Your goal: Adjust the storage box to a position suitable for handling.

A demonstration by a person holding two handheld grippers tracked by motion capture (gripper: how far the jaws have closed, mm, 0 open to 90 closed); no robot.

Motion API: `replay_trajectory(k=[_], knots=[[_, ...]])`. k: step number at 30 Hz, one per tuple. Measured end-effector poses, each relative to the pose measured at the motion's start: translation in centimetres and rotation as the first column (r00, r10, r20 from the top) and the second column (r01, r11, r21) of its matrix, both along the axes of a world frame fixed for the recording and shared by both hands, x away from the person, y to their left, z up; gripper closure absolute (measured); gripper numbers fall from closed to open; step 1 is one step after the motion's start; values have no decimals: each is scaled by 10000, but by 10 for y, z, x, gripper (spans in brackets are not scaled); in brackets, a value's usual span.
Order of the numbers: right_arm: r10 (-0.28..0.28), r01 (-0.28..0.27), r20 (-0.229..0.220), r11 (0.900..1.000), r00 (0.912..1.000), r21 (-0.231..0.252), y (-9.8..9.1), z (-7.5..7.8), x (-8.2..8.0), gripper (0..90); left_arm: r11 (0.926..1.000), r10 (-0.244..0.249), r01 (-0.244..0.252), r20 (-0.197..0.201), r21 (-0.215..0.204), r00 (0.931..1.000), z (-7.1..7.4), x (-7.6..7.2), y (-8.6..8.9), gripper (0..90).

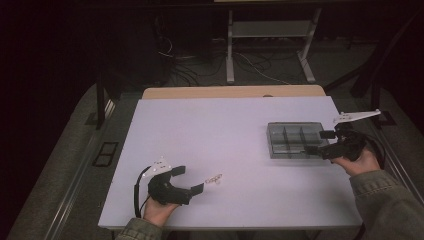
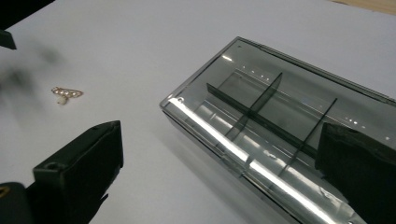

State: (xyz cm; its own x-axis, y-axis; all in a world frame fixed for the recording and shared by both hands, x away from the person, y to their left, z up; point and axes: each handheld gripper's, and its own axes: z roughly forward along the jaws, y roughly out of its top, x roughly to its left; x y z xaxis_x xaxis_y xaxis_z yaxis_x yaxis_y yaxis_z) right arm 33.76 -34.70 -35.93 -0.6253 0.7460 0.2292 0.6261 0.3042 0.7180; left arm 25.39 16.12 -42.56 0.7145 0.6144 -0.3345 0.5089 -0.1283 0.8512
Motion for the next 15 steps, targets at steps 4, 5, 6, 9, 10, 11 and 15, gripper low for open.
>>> replay_trajectory(k=[4,5,6,9,10,11,15], knots=[[-117,117,-32,9999,9999,-4,-5,-1,5,8,10000,-24,24,-17,0,10000,0,0,-1,0],[-147,147,-36,9999,9999,46,-7,-2,6,8,10000,-35,35,-18,-9,10000,0,0,-1,0],[-201,201,-33,9997,9998,110,-12,-3,9,8,10000,-42,42,-16,-14,10000,0,0,-1,0],[-357,358,-64,9992,9993,174,-17,-4,13,8,10000,-28,28,-12,-8,10000,0,1,-1,0],[-357,358,-64,9992,9993,174,-17,-4,13,8,10000,-24,24,-7,-6,10000,0,1,0,0],[-445,448,-131,9988,9989,193,-21,-6,17,8,10000,-14,14,-15,-9,10000,0,1,0,0],[-629,633,-272,9979,9977,153,-28,-8,23,9,10000,-21,21,-13,-19,10000,0,1,0,0]])
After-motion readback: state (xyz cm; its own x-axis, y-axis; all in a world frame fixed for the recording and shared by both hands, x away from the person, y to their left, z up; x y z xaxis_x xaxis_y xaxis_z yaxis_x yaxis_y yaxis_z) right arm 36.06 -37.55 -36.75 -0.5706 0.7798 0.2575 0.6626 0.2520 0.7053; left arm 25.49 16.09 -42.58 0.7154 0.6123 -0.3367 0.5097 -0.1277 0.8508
